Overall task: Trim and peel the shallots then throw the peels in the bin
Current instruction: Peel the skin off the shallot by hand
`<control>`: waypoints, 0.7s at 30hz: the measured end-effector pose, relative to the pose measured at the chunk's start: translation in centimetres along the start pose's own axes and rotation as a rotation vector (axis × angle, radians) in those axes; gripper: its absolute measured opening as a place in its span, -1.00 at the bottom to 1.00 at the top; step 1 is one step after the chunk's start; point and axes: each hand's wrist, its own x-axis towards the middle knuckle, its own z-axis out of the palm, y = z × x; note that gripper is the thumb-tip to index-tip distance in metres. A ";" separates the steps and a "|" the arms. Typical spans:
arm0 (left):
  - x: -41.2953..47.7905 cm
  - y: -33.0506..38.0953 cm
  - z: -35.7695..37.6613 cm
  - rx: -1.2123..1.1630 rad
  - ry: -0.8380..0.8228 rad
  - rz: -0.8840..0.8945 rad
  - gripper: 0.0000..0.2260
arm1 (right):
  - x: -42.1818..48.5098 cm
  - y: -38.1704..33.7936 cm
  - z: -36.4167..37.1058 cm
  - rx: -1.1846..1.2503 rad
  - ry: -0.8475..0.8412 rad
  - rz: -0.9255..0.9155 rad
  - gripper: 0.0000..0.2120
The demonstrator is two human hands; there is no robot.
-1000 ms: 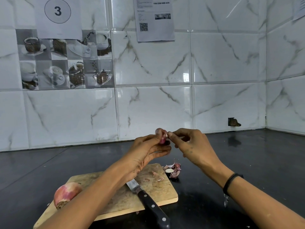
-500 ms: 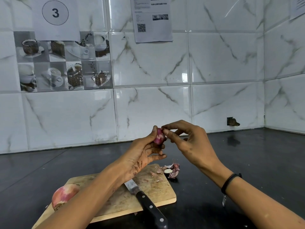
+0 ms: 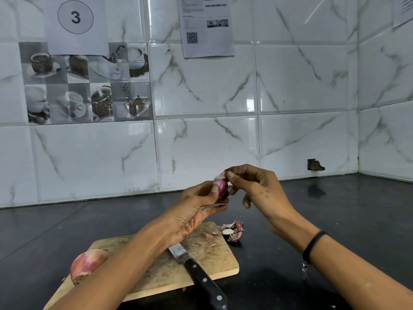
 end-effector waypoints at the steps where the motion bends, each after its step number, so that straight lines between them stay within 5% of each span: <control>1: 0.0 0.0 0.0 0.016 -0.003 0.016 -0.74 | 0.0 0.0 0.0 0.023 0.000 0.018 -0.88; 12: -0.4 -0.3 -0.4 0.328 0.015 0.104 -0.66 | 0.8 0.2 -0.4 0.233 0.167 0.264 -0.87; 21: -0.9 0.0 -0.1 0.489 0.080 0.136 -0.63 | -0.1 1.8 -0.9 -0.513 0.007 0.288 -0.84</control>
